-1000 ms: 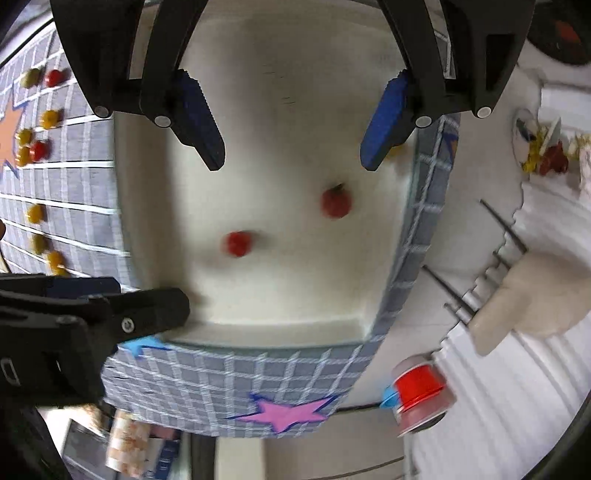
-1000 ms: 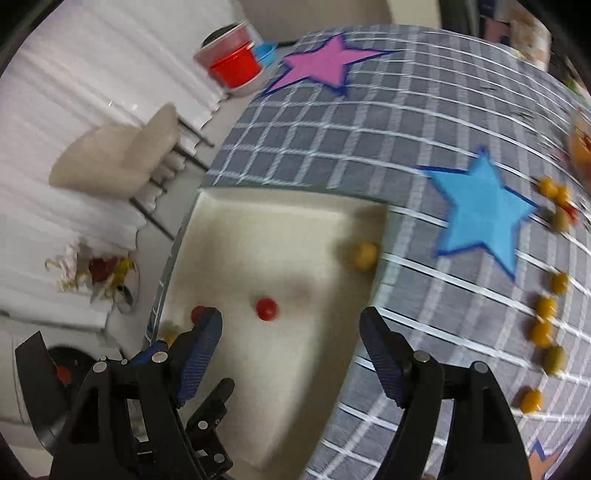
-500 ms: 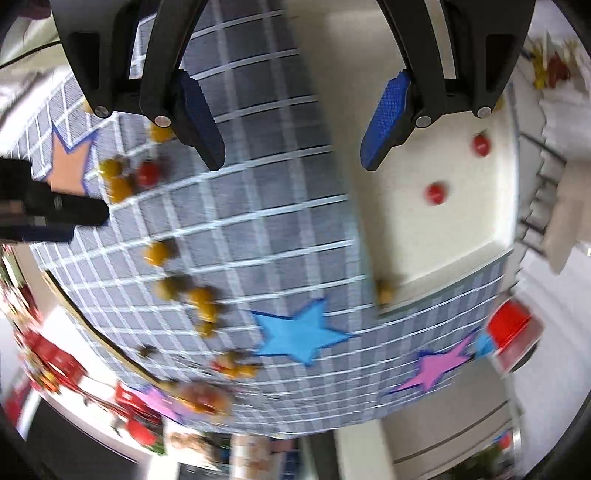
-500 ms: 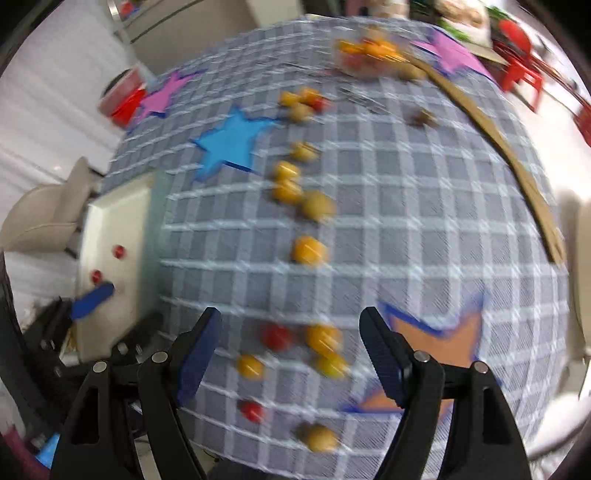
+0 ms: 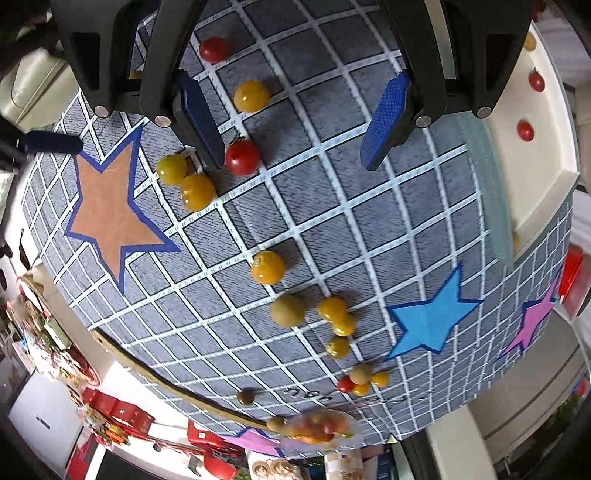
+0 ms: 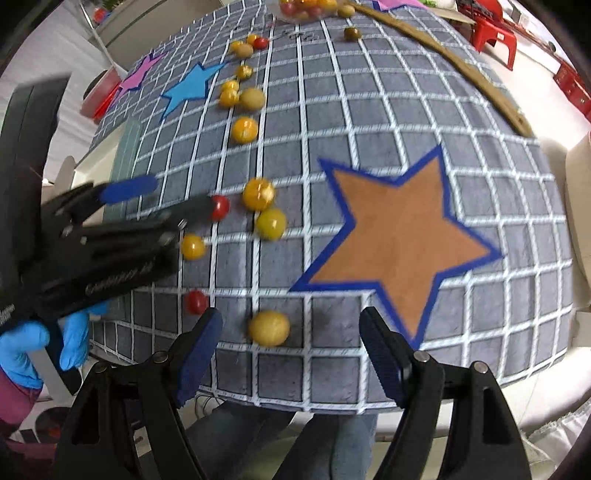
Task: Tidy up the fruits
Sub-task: 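Grasp a yellow-green fruit with the right tool while the left grasps a red tomato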
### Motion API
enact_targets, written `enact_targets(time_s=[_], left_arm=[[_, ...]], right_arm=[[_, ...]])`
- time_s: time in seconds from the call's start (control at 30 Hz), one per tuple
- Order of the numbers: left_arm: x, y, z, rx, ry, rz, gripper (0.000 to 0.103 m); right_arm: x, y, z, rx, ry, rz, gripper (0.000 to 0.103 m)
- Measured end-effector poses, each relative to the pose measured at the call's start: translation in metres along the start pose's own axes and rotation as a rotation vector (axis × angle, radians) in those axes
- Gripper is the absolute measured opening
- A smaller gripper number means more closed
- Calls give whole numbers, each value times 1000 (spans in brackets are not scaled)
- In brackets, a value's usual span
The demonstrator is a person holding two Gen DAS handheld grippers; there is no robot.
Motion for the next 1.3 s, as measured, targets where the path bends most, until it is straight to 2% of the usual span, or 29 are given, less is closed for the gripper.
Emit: enact_targets(time_s=[0.2, 0.27, 0.33, 0.4, 0.47, 0.5, 0.53, 0.63, 0.67, 0.8, 0.93, 1.3], left_arm=[[11, -2, 12, 30, -8, -19, 77], [14, -3, 15, 33, -8, -28, 76], [17, -4, 16, 34, -8, -40, 65], [17, -3, 17, 36, -4, -37, 64], [16, -2, 18, 40, -9, -34, 60], [16, -2, 19, 43, -10, -32, 57], [15, -1, 21, 47, -12, -25, 48], [12, 1, 24, 53, -19, -15, 24], [13, 2, 24, 47, -25, -17, 21], [10, 6, 10, -44, -90, -36, 21], [1, 4, -3, -94, -105, -22, 21], [-19, -10, -42, -194, -77, 6, 21]], right_arm=[[18, -11, 0, 25, 2, -4, 61], [20, -11, -3, 13, -9, 6, 60], [21, -12, -6, -4, -15, 5, 55], [21, -14, -6, -11, -16, 2, 49], [22, -16, -9, -31, -41, -4, 43], [24, -17, -11, -39, -53, -7, 38], [25, -17, -13, -42, -57, -8, 30], [29, -18, -18, -45, -59, -16, 30], [29, -19, -19, -43, -53, -19, 30], [24, -16, -15, -6, -3, -16, 30], [13, -7, -10, 12, 21, -2, 30], [5, 31, -21, 6, 53, 19, 30]])
Point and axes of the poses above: each gripper's, at about its wrist camera, not at the fingertips, and x roughly the way its jaws point, z to its right, y to its top, the point moved 5 cm from there along x, roughly the way its jaws point, and after that the axes turned 9 degrees about y, right-handed, at the moved point
